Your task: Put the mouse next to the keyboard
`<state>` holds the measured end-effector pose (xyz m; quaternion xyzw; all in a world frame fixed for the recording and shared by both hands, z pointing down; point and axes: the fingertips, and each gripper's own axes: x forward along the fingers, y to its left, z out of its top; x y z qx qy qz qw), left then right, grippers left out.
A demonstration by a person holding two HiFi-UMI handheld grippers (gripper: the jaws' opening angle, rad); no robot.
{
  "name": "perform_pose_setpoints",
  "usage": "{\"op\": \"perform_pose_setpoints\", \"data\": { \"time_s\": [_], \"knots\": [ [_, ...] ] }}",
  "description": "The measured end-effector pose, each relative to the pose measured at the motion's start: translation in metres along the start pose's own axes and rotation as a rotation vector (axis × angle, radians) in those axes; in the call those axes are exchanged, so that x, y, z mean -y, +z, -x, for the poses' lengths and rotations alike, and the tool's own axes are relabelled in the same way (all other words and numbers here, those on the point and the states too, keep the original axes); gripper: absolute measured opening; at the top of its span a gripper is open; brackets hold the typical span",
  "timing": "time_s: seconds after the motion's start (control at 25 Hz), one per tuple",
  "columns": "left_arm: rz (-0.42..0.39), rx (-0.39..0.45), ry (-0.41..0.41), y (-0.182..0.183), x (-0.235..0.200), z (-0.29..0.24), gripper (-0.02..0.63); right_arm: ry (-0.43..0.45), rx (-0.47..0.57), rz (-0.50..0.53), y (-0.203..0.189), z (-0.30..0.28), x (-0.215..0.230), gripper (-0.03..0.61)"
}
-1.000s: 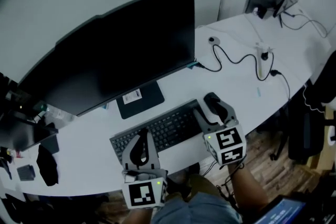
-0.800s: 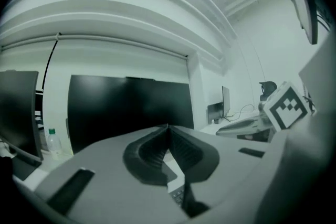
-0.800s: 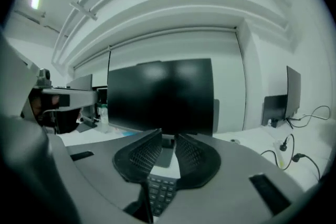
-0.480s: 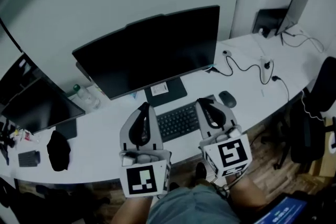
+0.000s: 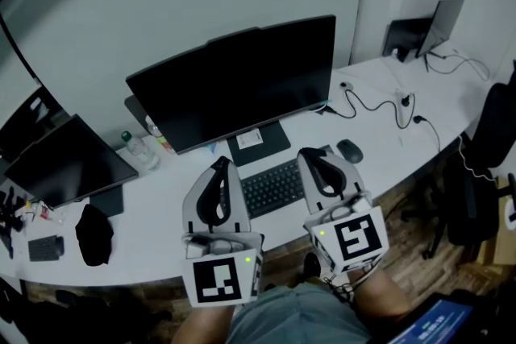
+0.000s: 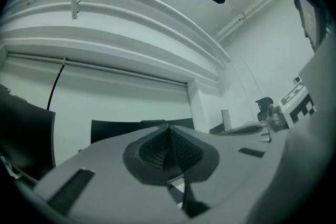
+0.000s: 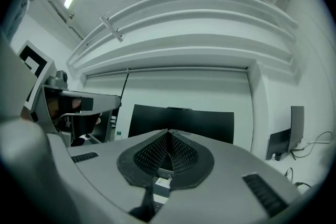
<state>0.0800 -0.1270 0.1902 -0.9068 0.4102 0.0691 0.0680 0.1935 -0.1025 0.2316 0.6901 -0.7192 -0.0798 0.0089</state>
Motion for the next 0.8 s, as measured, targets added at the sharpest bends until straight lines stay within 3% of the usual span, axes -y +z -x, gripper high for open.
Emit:
{"op": "perform_pose_setpoints", "data": {
  "time_s": [0.8],
  "knots": [
    [0.001,0.014,-0.002,-0.0006,-0.0063,-0.0013,0.005,-0.001,0.021,0.018,0.0078,-0.0081,-0.0044,0.014]
  ]
}}
